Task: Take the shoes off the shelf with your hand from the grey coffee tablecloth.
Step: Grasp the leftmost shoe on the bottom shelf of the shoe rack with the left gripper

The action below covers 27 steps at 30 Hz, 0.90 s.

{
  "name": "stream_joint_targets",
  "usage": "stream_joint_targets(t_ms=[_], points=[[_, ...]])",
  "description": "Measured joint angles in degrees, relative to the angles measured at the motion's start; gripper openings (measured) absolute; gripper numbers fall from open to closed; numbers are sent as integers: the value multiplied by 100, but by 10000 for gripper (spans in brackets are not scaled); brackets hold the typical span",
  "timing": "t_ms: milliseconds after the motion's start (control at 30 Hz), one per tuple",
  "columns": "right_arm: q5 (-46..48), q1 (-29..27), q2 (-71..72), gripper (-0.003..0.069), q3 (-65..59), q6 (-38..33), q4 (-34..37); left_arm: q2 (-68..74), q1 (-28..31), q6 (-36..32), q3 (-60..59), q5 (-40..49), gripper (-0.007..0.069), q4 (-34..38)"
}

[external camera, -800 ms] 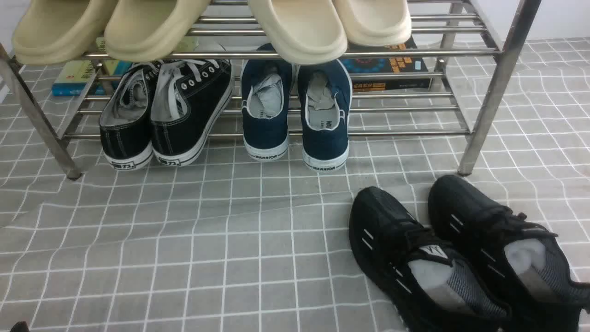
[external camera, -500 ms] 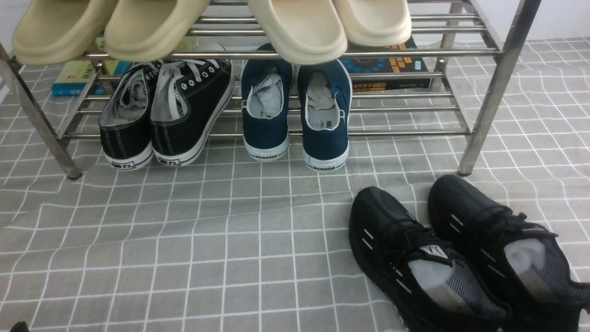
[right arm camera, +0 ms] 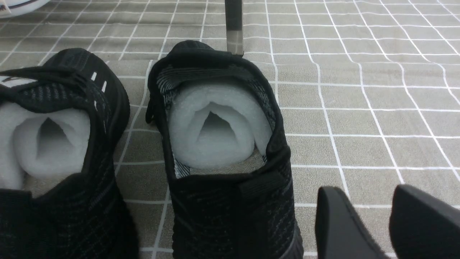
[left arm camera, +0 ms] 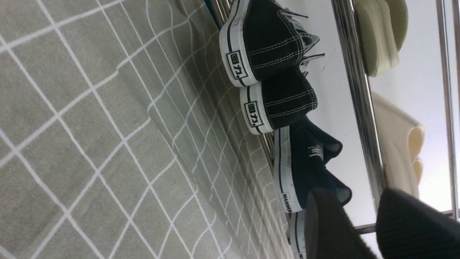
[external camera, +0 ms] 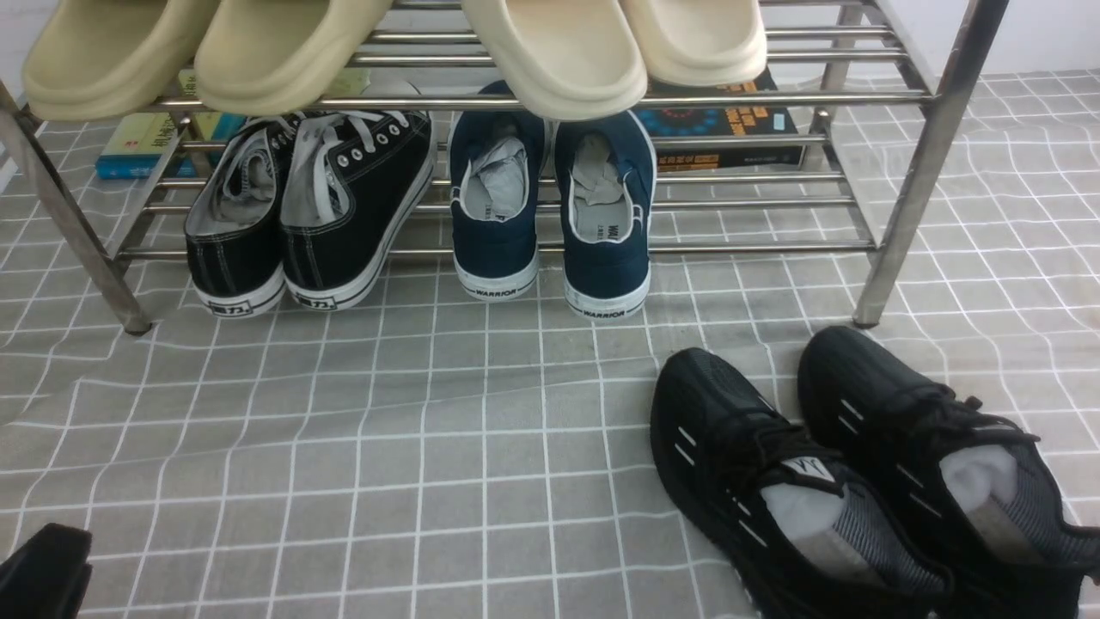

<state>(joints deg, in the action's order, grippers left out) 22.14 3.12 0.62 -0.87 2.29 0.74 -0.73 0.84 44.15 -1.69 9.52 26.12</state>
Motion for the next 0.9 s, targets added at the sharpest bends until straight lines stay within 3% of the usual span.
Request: stream_joint_targets(t_ms=[200,300,367,500,667,900], points=[[0,0,0,238,0,0,0,0,0,-422,74,10,223,-27],[0,0,0,238,0,0,0,0,0,-1075,798,825,145,-204],[0,0,0,238,0,0,0,177,0,-1523,1652,1343,48,-479],[0,0,0,238,0,0,0,1654,0,-1610,2972,2502,2,-1009],[0,0,0,238,0,0,0,3778,0,-1611,3751,3634,21,-1846],[0,0,0,238,0,0,0,5767,8,-1326,4615,3268,180,-2350]])
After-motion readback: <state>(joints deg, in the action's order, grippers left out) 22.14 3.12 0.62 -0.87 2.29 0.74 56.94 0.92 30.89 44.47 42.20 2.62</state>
